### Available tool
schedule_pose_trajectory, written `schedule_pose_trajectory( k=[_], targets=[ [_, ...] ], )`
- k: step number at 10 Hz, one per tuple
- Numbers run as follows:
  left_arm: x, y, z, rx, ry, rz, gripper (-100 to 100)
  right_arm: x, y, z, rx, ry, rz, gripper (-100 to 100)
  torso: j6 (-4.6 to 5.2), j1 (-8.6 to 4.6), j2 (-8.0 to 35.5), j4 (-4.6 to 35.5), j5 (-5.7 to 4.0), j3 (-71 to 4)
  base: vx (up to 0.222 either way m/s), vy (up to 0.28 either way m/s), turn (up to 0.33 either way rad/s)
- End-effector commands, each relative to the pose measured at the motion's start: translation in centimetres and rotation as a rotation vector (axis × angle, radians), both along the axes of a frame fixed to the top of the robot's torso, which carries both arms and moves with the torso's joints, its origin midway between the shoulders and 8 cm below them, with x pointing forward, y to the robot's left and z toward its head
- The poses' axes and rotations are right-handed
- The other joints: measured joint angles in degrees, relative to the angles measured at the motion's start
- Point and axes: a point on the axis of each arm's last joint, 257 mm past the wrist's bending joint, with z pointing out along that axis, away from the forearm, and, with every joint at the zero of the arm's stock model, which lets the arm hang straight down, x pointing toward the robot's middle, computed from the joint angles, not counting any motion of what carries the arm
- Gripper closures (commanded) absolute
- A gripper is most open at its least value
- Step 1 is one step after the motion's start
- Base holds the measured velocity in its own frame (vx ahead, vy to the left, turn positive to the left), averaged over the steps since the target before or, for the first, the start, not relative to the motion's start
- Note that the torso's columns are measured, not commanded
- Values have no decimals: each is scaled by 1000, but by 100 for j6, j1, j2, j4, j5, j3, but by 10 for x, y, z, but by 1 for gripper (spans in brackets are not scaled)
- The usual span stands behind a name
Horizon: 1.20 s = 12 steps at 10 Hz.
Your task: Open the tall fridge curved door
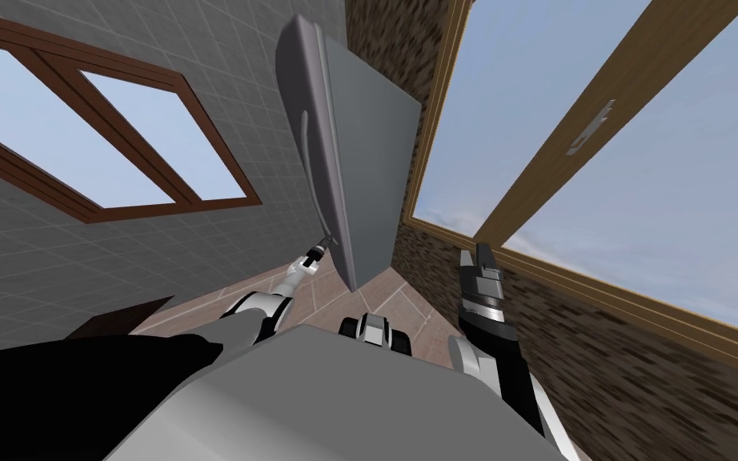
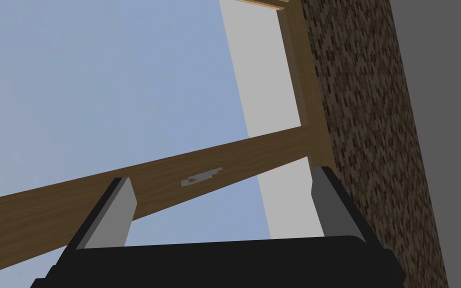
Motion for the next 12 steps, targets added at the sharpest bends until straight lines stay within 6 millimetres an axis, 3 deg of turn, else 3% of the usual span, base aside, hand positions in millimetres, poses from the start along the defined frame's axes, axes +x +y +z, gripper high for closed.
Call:
schedule_pose_trajectory(
  k=[1,4,6,7,12],
  targets=[
    [10,23,17,53,21,39,-100,0,0,0,0,0,0,0,-2,1,-1,-2,1,0,-60,-58,-3],
    [16,39,28,86,37,68,-100,0,0,0,0,0,0,0,-2,10,-7,-4,4,-4,-46,-37,-2],
    [15,34,27,79,33,62,-100,0,0,0,0,0,0,0,-3,9,-12,-6,4,-7,-7,-8,0],
    [15,34,27,79,33,62,100,0,0,0,0,0,0,0,-3,9,-11,-6,4,-7,0,0,0],
    [-18,68,27,81,23,55,100,0,0,0,-1,0,0,0,-21,61,-33,12,6,-17,-118,208,-174]
  ],
)
